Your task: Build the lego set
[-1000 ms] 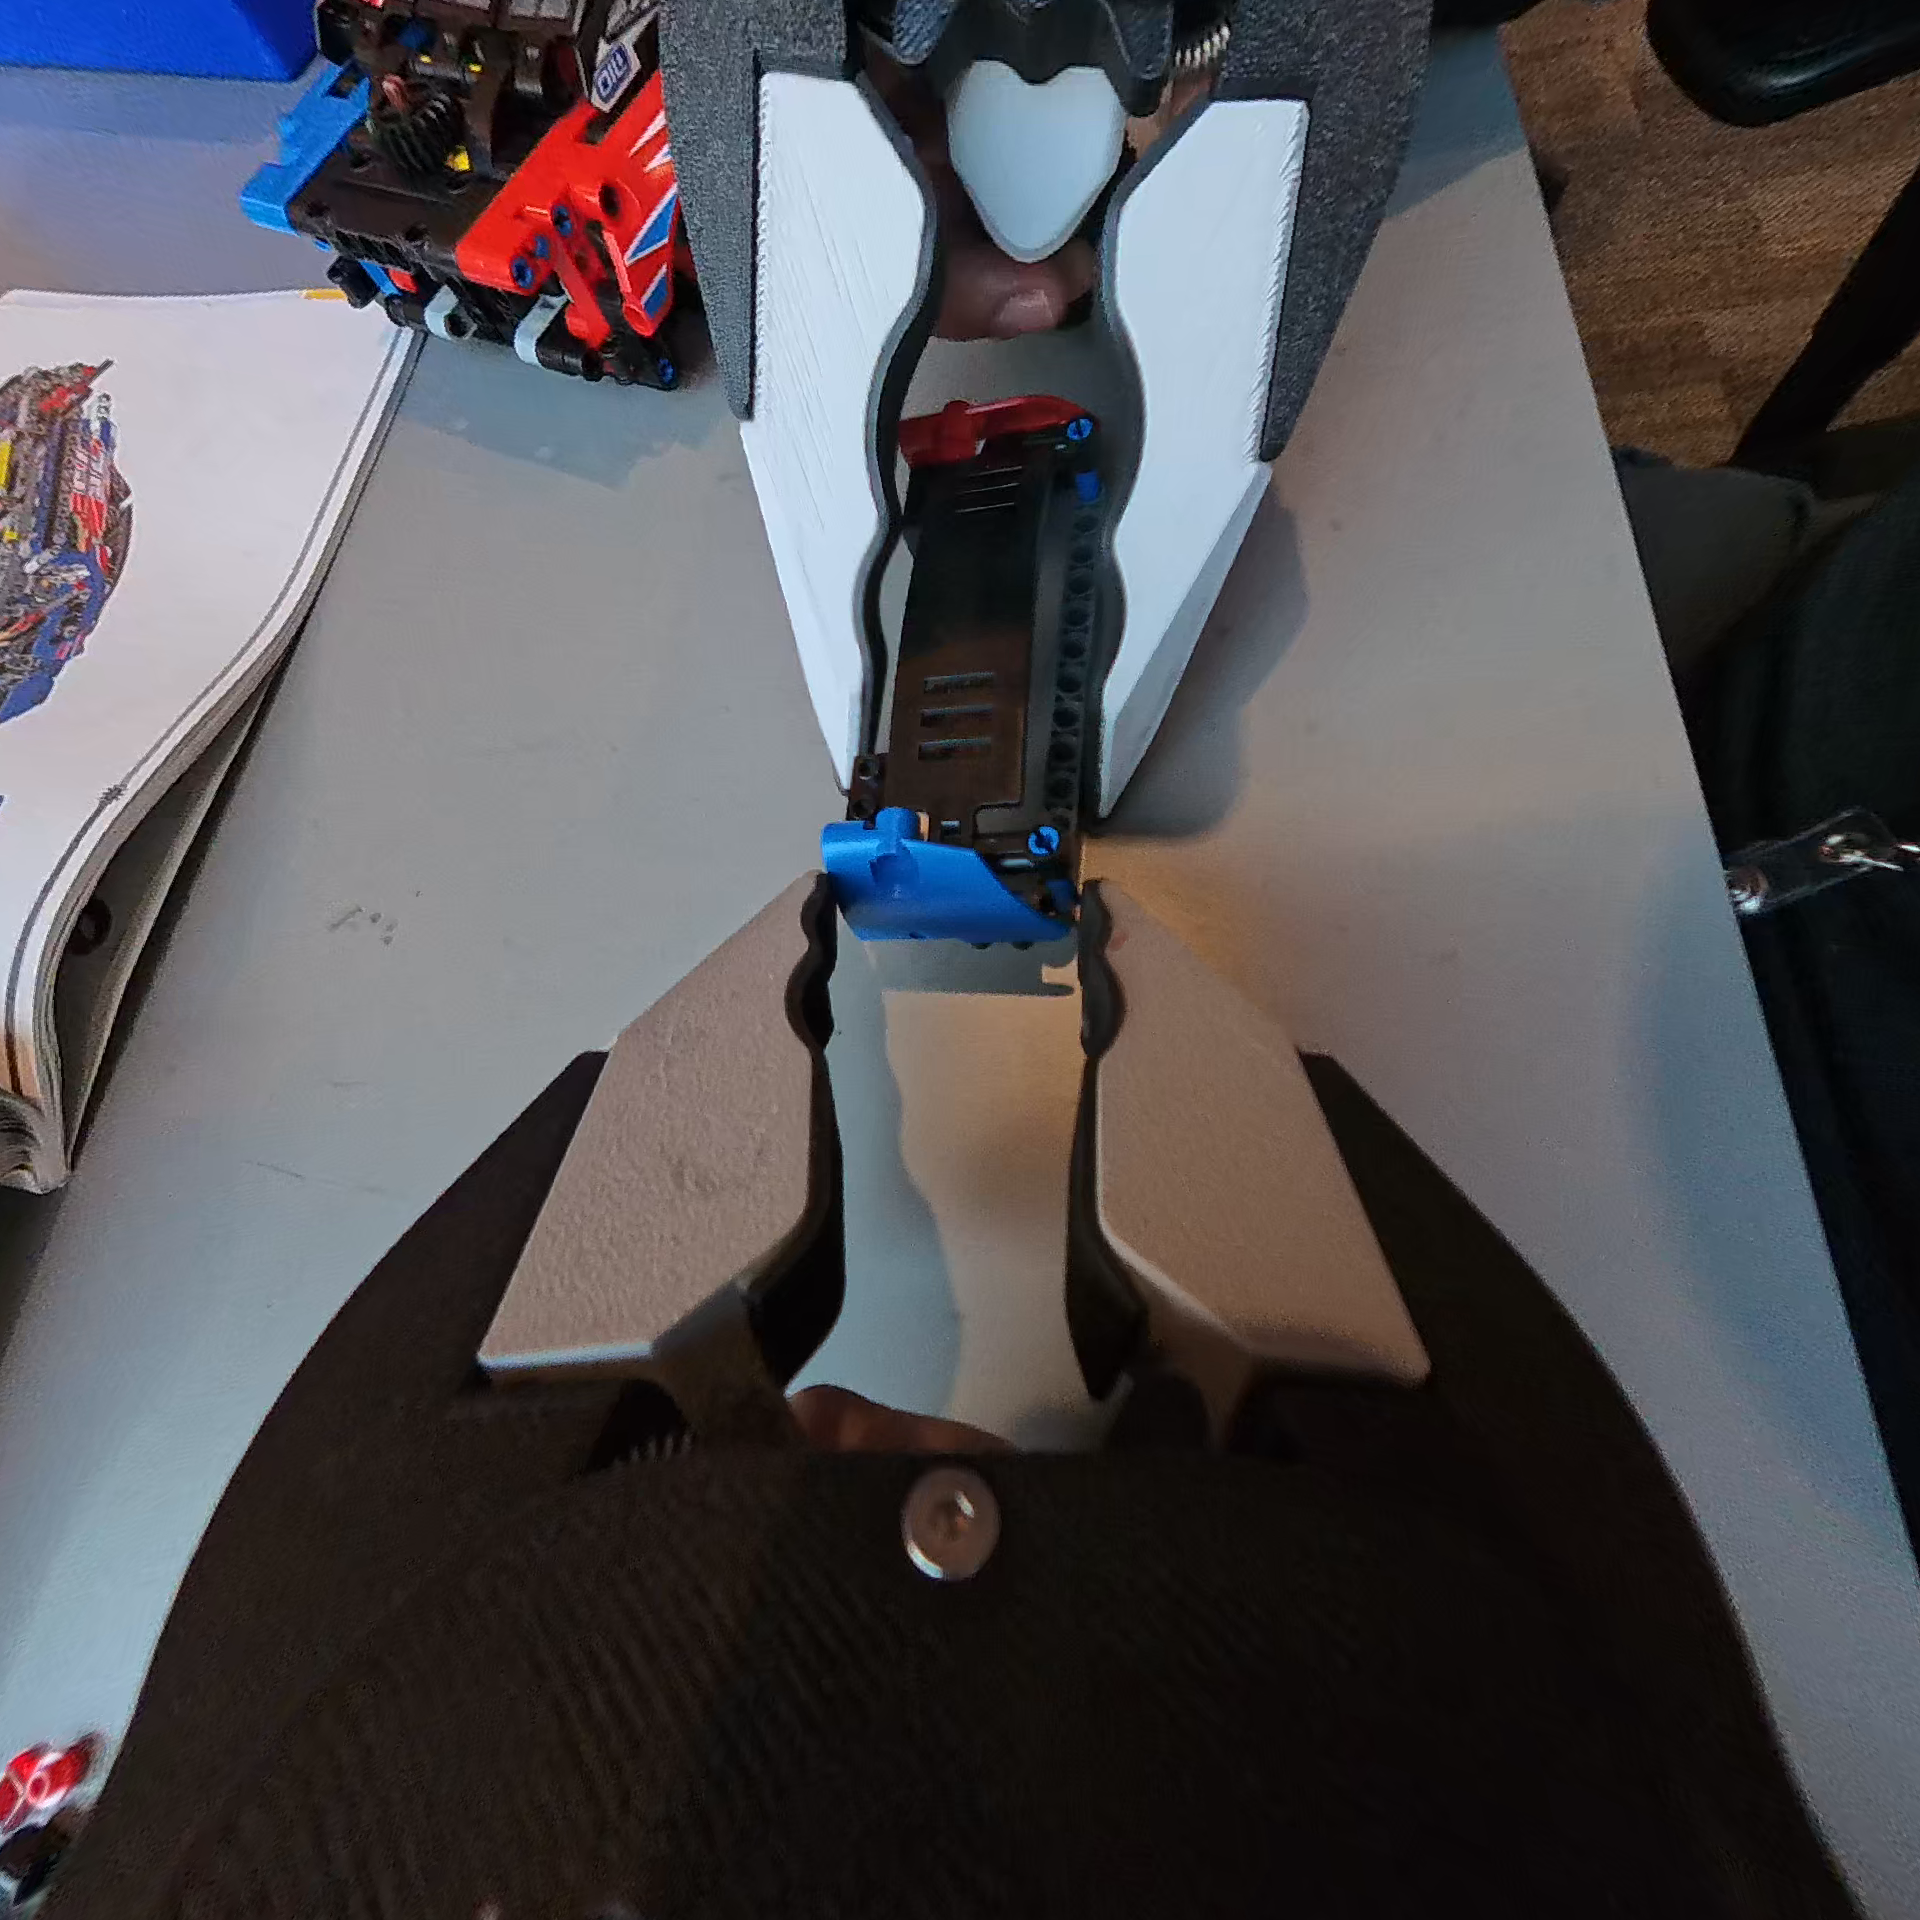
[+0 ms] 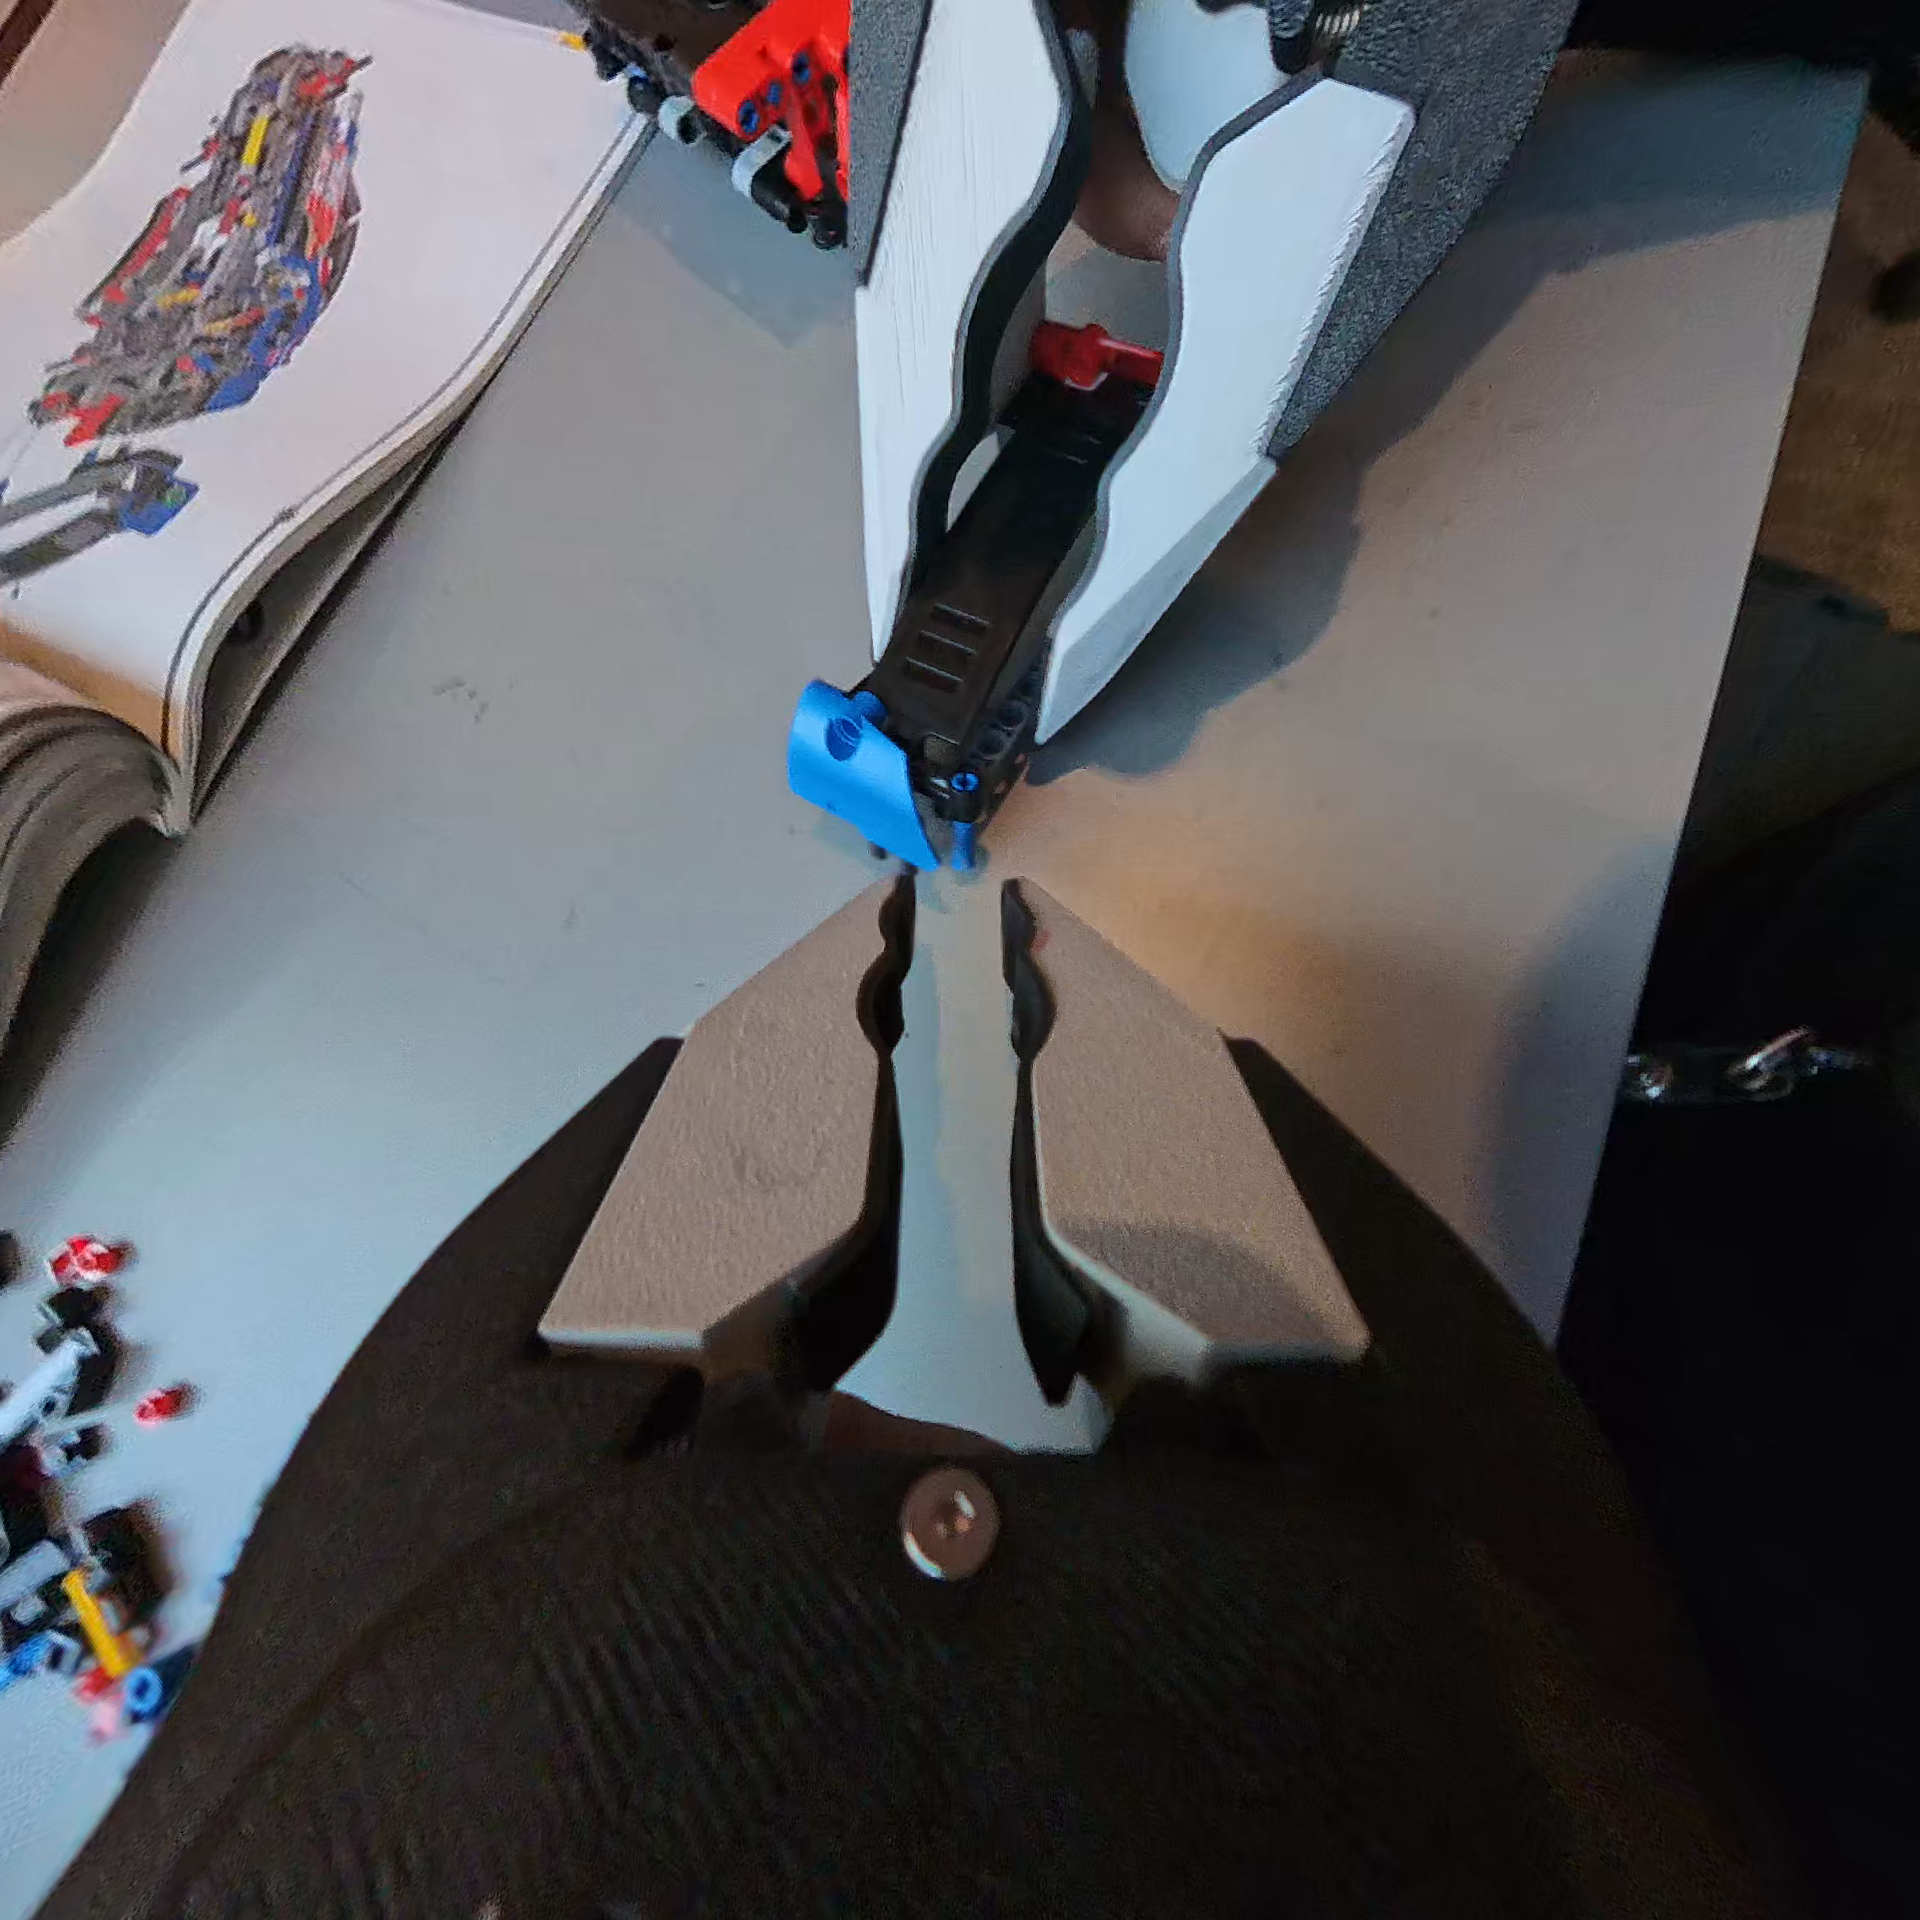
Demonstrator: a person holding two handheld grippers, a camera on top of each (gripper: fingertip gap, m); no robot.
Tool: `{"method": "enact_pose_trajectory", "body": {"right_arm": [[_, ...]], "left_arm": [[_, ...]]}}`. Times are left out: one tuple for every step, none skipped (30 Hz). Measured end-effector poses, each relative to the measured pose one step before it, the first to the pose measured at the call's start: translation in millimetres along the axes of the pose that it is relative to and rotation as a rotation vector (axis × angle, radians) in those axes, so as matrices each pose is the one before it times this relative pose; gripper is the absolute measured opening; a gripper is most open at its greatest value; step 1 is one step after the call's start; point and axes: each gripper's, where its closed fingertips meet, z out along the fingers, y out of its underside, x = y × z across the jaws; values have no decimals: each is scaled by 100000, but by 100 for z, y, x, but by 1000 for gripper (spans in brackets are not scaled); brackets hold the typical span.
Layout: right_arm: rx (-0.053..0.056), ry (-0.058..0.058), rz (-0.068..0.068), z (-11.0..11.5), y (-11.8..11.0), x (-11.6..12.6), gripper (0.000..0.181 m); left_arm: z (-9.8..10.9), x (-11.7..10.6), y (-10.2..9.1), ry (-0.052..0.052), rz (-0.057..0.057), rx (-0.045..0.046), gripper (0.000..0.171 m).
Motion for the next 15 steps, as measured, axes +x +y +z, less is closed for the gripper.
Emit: {"method": "enact_pose_trajectory", "body": {"right_arm": [[529,651,1123,-13,-107,168,32],[96,540,1035,40,-56,103,31],[-572,747,1018,114,-1,74,31],[-1020,1079,467,175,40,59,31],[-1103,954,-169,231,25,-22,31],[-658,785,10,227,-78,-67,32],[-70,538,599,189,-182,-86,32],[-288,682,952,166,-108,-2,32],[-513,702,791,114,-2,54,32],[-195,541,419,62,-10,56,33],[-13,980,345,31,-24,128,33],[-182,1342,482,28,7,188,33],[-82,893,322,25,-15,107,33],[90,-41,-174,26,-37,-58,33],[56,95,-175,37,-46,-52,33]], "left_arm": [[96,208,79,-1442,-2021,167,13],[147,1,168,-2352,-518,-520,10],[156,-567,140,-5508,447,-432,10],[177,-673,88,-5714,799,4,11],[205,-252,101,-2684,-361,-338,9],[216,-23,-1,-925,-1838,-211,8],[180,179,-91,241,-1384,554,7],[149,59,14,-804,-470,108,12],[86,-221,88,-2414,181,-471,12],[-6,-224,35,-1927,63,-102,9],[-87,-28,1,-349,-1003,12,8],[-181,193,-17,1333,-1507,-66,10],[-244,283,-117,1585,-1353,597,10],[-245,173,-128,486,-458,696,10],[-146,42,-52,-649,590,272,10]]}}
